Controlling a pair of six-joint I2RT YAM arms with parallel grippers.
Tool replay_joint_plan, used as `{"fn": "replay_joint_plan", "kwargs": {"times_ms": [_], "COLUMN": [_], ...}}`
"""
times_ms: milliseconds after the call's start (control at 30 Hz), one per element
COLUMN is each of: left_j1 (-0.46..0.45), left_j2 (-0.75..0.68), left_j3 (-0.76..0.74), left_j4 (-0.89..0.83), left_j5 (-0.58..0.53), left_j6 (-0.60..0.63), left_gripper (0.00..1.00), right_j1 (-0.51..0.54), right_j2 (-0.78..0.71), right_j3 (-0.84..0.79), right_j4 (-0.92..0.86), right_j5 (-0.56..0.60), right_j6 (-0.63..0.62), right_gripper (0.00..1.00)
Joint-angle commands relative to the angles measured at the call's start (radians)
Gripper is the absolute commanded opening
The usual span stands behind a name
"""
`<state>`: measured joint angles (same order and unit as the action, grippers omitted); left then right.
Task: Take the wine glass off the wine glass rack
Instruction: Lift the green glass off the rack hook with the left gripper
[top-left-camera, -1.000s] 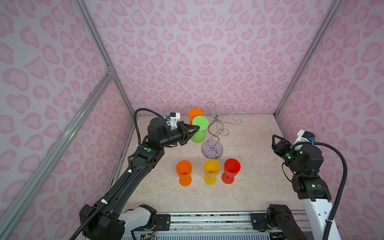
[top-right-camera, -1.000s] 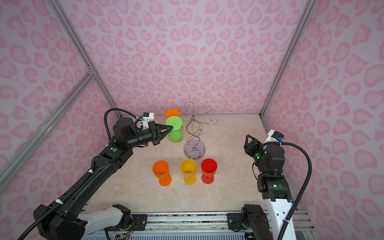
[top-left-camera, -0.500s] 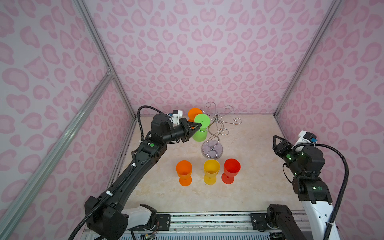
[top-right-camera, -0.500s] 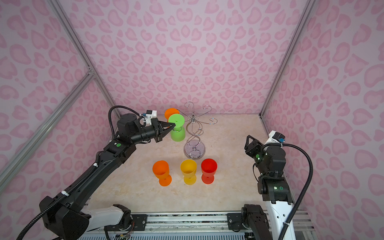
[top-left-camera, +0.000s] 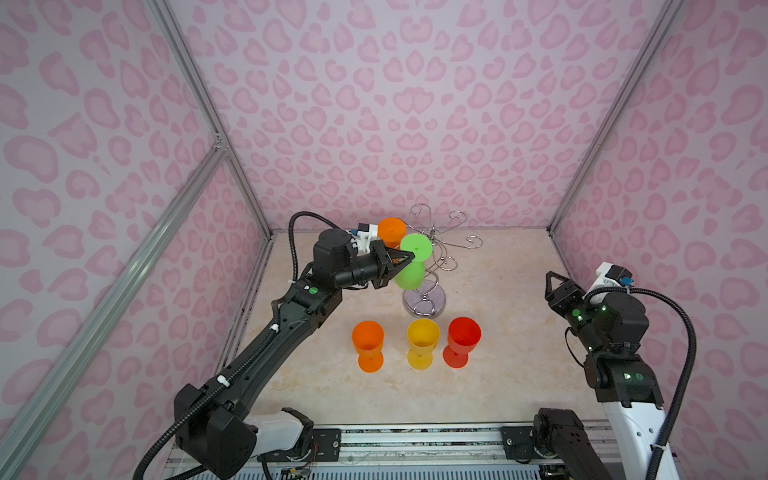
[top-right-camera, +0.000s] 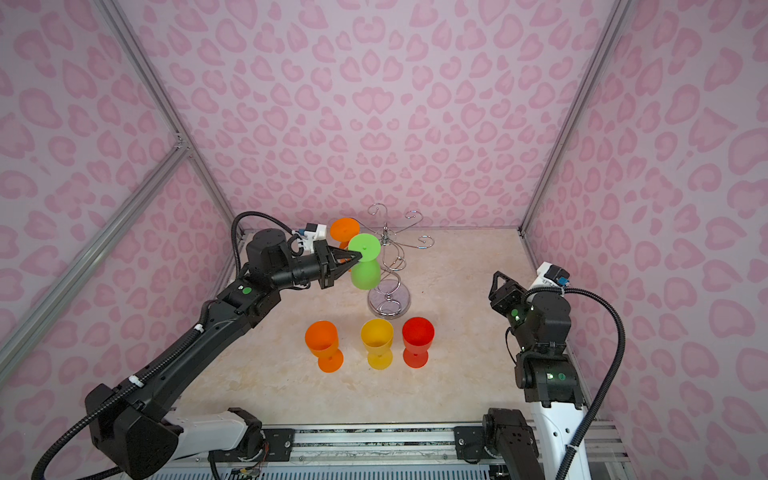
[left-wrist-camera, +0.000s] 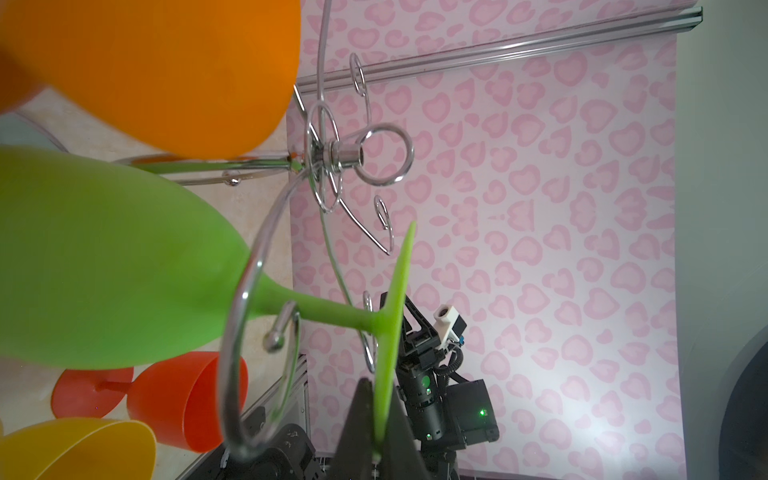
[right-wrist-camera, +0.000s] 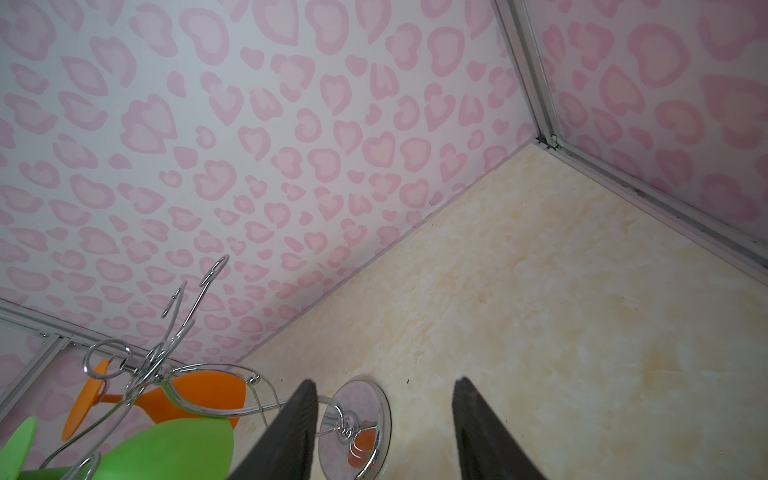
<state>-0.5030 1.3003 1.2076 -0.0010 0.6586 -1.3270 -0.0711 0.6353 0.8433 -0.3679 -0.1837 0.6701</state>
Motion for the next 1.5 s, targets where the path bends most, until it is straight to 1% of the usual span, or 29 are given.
{"fn": "replay_joint_plan", "kwargs": {"times_ms": [0, 167, 367, 500, 567, 633, 733, 800, 933, 1200, 1267, 1333, 1467], "left_j1": [-0.01, -0.023, -0.035, -0.035, -0.035, -0.035, -0.032, -0.022, -0.009, -0.005, -0.007, -0.006, -0.009], "left_j2": [0.006, -0.008, -0.067, -0.12, -0.144, -0.154, -0.181, -0.191, -0.189, -0.109, -0.092, -0.076, -0.03], "left_j3": [-0.003, -0.016, -0.019, 0.001, 0.007, 0.053, 0.109, 0.161, 0.214, 0.375, 0.386, 0.374, 0.302], "left_j4": [0.024, 0.015, -0.001, -0.032, -0.015, -0.022, -0.032, -0.057, -0.025, 0.021, 0.084, 0.176, 0.529], "left_j5": [0.03, 0.042, 0.056, 0.098, 0.137, 0.212, 0.25, 0.266, 0.281, 0.296, 0.287, 0.279, 0.277], "left_j6": [0.015, 0.009, 0.014, 0.041, 0.049, 0.091, 0.127, 0.153, 0.159, 0.159, 0.131, 0.081, -0.113], "left_gripper": [0.02, 0.02, 0.02, 0.02, 0.02, 0.02, 0.02, 0.02, 0.02, 0.02, 0.02, 0.02, 0.02], "right_j1": [0.001, 0.0, 0.001, 0.001, 0.001, 0.001, 0.001, 0.0, 0.0, 0.001, 0.001, 0.002, 0.005], "right_j2": [-0.003, -0.003, -0.003, 0.001, 0.006, 0.013, 0.021, 0.026, 0.033, 0.029, 0.027, 0.028, 0.049], "right_j3": [-0.007, -0.008, -0.008, -0.005, -0.004, -0.006, -0.013, -0.012, 0.0, 0.016, -0.001, -0.028, -0.097], "right_j4": [0.002, 0.003, 0.003, 0.007, 0.01, 0.016, 0.043, 0.06, 0.083, 0.11, 0.165, 0.263, 0.554], "right_j5": [0.0, -0.003, -0.003, -0.008, -0.01, -0.013, -0.032, -0.052, -0.121, -0.198, -0.245, -0.304, -0.424], "right_j6": [0.002, 0.006, 0.006, 0.009, 0.011, 0.018, 0.037, 0.042, 0.021, 0.019, 0.044, 0.095, 0.254], "right_gripper": [0.53, 0.53, 0.53, 0.53, 0.53, 0.53, 0.53, 0.52, 0.49, 0.48, 0.48, 0.48, 0.49]}}
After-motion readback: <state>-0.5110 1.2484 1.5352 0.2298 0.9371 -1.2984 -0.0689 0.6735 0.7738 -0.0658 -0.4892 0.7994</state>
